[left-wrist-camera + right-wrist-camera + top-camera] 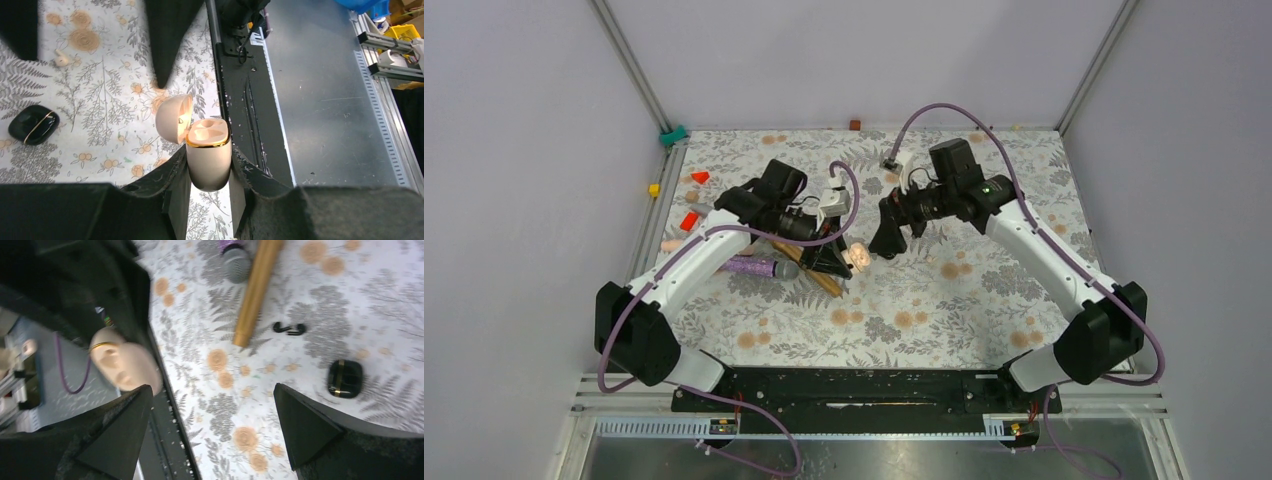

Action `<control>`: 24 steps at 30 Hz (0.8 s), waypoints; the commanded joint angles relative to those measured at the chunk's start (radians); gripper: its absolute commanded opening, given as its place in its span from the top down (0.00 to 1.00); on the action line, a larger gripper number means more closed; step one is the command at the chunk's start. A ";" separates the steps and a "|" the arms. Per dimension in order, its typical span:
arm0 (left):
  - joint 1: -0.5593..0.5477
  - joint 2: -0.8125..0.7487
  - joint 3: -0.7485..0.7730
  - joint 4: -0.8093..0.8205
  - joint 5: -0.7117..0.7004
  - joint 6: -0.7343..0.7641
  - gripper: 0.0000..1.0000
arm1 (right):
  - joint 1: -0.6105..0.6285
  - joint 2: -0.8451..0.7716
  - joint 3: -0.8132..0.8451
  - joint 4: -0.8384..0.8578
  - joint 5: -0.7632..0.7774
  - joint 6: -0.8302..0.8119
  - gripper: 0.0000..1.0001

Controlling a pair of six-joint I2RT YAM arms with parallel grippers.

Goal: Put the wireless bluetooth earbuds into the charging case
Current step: Open the charging case.

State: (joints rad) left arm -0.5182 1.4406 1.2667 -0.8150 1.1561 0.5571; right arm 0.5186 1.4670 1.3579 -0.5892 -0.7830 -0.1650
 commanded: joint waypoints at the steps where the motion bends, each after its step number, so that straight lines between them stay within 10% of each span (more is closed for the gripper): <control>1: -0.016 -0.045 0.005 0.012 0.081 0.022 1.00 | -0.053 -0.048 0.009 0.065 0.086 0.012 0.01; 7: -0.016 -0.043 0.021 -0.025 0.062 0.058 1.00 | -0.067 -0.136 -0.010 0.083 0.107 -0.008 0.01; 13: 0.000 -0.033 0.086 -0.161 -0.012 0.185 1.00 | -0.076 -0.156 0.038 0.083 0.503 -0.097 0.00; 24: 0.039 0.010 0.079 -0.227 -0.120 0.214 1.00 | -0.192 0.342 0.363 -0.125 0.759 0.032 0.07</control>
State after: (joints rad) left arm -0.4862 1.4441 1.3369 -1.0180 1.0649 0.7341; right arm 0.3599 1.6421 1.6199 -0.5968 -0.1513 -0.1940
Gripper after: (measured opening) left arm 0.297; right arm 0.957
